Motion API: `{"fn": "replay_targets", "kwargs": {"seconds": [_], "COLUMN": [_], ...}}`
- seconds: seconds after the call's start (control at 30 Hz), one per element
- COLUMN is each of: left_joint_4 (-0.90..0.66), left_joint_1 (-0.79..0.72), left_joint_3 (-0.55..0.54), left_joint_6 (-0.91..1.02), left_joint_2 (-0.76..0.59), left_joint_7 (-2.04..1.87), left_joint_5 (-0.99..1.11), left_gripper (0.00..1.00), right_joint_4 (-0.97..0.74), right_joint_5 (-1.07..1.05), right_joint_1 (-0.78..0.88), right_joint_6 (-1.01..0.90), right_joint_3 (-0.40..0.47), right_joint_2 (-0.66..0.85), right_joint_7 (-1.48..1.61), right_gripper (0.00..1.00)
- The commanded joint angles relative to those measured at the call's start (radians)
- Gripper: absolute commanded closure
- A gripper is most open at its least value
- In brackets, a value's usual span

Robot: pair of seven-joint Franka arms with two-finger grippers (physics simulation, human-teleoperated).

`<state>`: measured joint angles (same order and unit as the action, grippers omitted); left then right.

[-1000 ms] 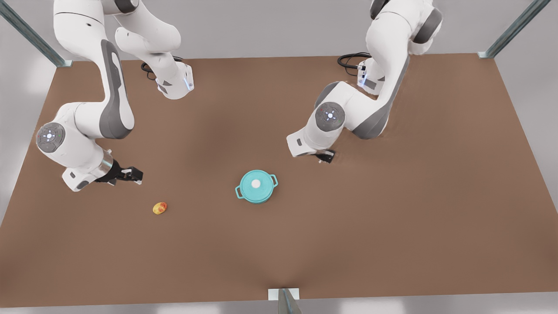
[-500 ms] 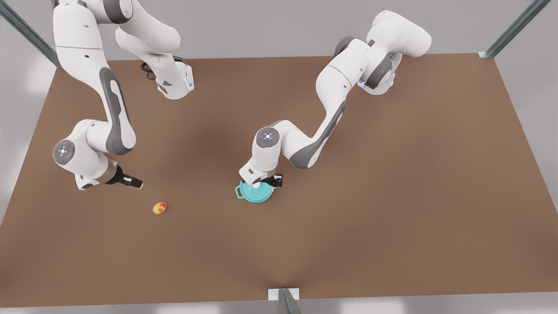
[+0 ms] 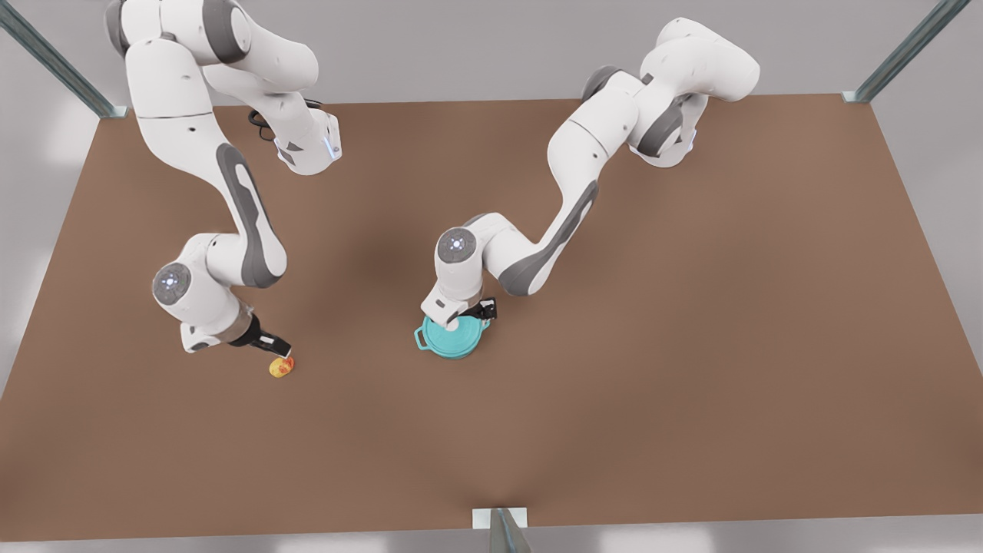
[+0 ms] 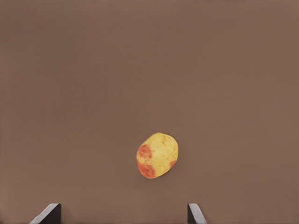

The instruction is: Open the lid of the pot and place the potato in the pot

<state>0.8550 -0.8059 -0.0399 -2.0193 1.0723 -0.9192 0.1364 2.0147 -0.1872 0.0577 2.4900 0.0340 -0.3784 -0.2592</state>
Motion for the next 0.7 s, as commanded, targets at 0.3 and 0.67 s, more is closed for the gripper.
{"fn": "replay_targets", "kwargs": {"seconds": [0.3, 0.67], "left_joint_4": [-0.001, -0.001], "left_joint_1": [-0.012, -0.015], "left_joint_3": [0.002, 0.0], "left_joint_6": [-0.079, -0.094], "left_joint_2": [0.026, 0.029], "left_joint_7": [-0.167, -0.178], "left_joint_5": [0.002, 0.002], "left_gripper": [0.02, 0.39], "right_joint_4": [-0.111, -0.268], "right_joint_5": [0.049, 0.037], "right_joint_1": [0.183, 0.248], "right_joint_6": [-0.175, -0.319], "right_joint_3": [0.21, 0.277], "right_joint_2": [-0.093, -0.168], "right_joint_7": [-0.172, -0.198], "right_gripper": [0.0, 0.0]}}
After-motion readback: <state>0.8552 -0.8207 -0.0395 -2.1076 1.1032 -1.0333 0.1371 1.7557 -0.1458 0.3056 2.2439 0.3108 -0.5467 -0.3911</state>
